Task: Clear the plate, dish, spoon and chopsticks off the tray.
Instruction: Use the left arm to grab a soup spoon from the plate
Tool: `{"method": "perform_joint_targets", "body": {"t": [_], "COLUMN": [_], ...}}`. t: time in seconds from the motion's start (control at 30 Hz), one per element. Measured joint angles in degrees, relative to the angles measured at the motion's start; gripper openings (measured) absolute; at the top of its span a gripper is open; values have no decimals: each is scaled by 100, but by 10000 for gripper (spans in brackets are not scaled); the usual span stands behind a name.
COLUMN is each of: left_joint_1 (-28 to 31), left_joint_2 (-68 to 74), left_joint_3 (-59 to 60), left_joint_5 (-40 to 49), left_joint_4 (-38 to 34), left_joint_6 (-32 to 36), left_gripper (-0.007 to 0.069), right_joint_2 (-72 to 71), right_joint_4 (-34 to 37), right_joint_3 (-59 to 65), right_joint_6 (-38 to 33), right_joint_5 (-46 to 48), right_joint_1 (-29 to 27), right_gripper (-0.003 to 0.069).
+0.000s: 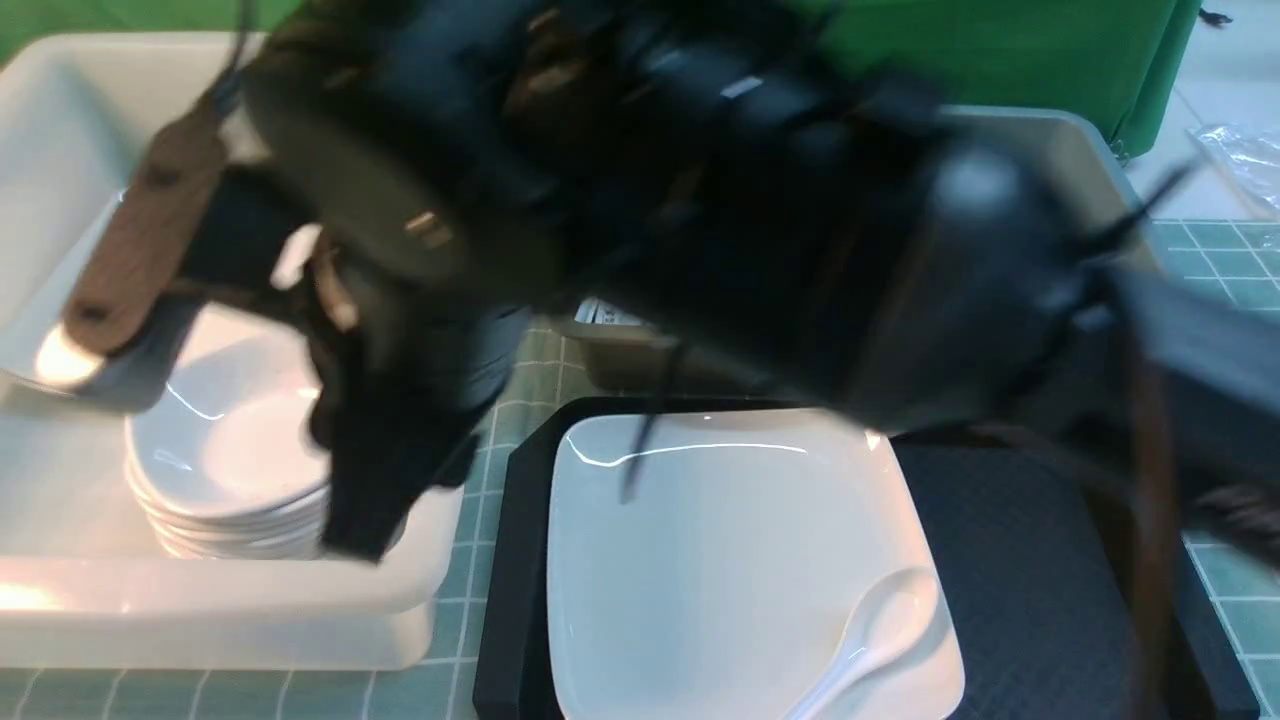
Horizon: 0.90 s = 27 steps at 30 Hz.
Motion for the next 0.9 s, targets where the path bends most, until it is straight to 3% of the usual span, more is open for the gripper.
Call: {"method": "perform_joint_targets", "body": {"t": [0.07, 0.17, 0.4, 0.63, 0.73, 0.9], "left_joint_1": [0, 0, 0, -13, -361, -1509], "left_joint_2": [414, 886, 2781, 4732, 6020, 7320], "left_joint_3": [0, 0, 0, -33, -381, -1358], "left_joint_5": [-116, -212, -767, -1608, -1838, -1854], "left_joint_4": [-224, -482, -1665, -3029, -3407, -3045], "left_joint_6": [63, 329, 1787, 2821, 3356, 3199], "left_gripper": [17, 17, 17, 17, 17, 17], "right_joint_2": [-415, -939, -2479, -4035, -5080, -6346], "right_joint_4": [-21, -51, -98, -104, -104, -92], "right_joint_3": [705, 1742, 4710, 6264, 6882, 7305], "right_joint_6": [489, 997, 1819, 2090, 2239, 2415], "right_joint_5": [-2, -14, -82, -446, -531, -728], "right_joint_1": [-288, -652, -1869, -2428, -2541, -2569], "right_gripper": [217, 199, 237, 237, 237, 237]}}
